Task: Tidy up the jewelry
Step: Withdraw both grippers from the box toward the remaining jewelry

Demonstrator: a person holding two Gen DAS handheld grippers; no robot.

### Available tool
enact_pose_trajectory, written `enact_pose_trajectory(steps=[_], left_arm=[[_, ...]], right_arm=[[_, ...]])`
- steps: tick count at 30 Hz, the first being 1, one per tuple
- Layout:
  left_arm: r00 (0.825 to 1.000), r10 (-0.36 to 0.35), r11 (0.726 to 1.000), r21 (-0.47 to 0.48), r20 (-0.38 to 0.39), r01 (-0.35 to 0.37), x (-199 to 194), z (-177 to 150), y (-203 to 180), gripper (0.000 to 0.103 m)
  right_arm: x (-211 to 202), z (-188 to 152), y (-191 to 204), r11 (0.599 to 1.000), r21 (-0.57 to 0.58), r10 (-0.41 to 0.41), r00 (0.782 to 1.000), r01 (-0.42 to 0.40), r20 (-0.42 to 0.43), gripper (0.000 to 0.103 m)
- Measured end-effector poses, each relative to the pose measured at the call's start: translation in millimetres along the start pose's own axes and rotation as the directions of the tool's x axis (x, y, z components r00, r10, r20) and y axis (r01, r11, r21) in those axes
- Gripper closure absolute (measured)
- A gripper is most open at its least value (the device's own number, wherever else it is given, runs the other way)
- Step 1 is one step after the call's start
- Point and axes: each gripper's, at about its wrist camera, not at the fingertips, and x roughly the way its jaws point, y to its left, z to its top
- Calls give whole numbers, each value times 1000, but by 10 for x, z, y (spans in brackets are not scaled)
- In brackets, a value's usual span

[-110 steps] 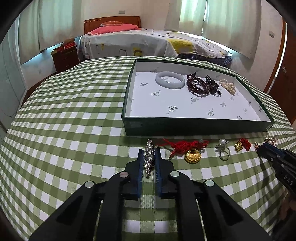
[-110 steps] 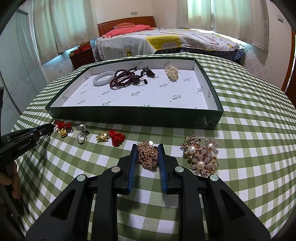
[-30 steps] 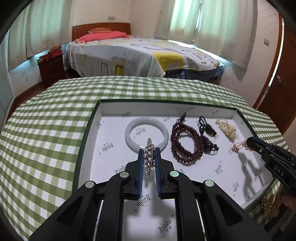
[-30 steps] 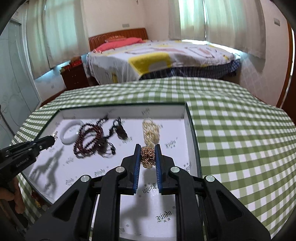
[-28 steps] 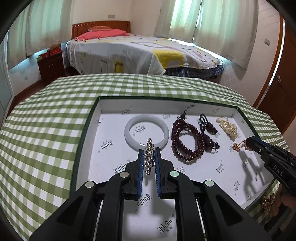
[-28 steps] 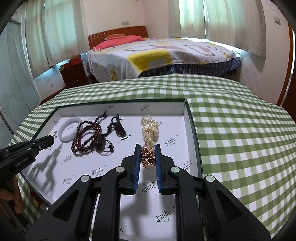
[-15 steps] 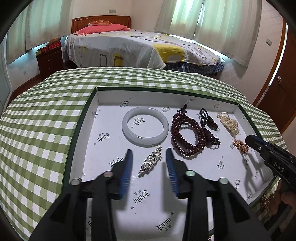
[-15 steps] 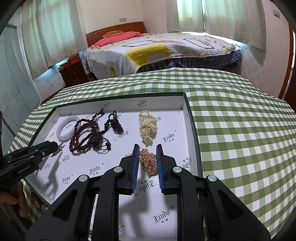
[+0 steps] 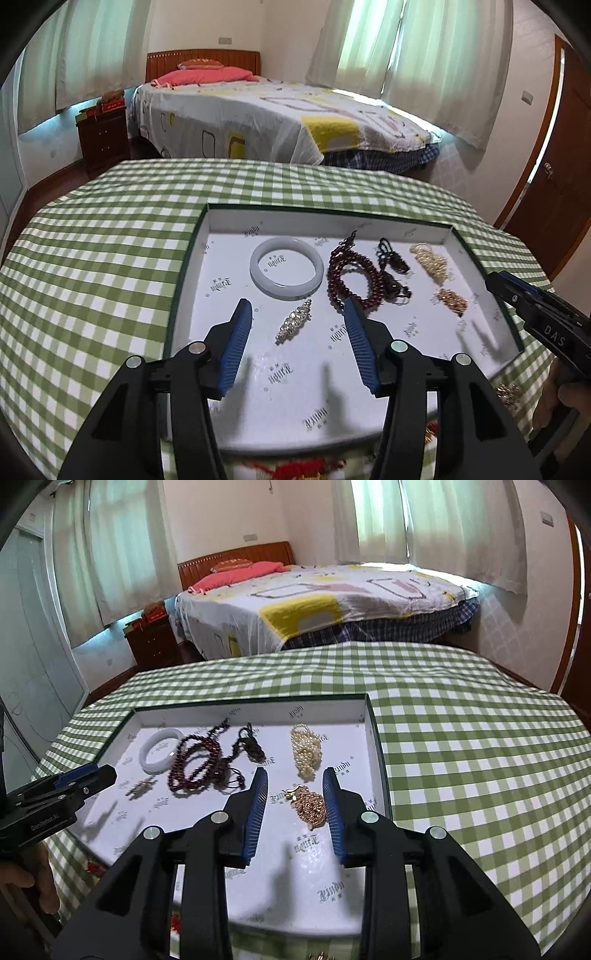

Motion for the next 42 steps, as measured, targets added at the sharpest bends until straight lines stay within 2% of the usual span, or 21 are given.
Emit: enact_pose_trajectory(steps=[11, 19, 28, 42], left_arm=[[999, 3, 1000, 0, 39, -3, -457, -254, -65, 52], [1000, 3, 1000, 13, 13, -4, -606, -602, -122, 52], [999, 8, 1000, 4, -44, -8, -534, -879, -157, 52], [995, 33, 999, 24, -92, -31, -249, -880, -166, 52]], right_arm=[[-437, -283, 89, 1000, -6, -6, 1000, 6, 5, 72], [-618, -567, 32, 1000, 6, -14, 1000, 14, -25, 72], [-680, -833, -2, 1000, 18, -13, 998, 14, -66, 72], [-645, -898, -44, 999, 39, -1, 997, 4, -78, 72]])
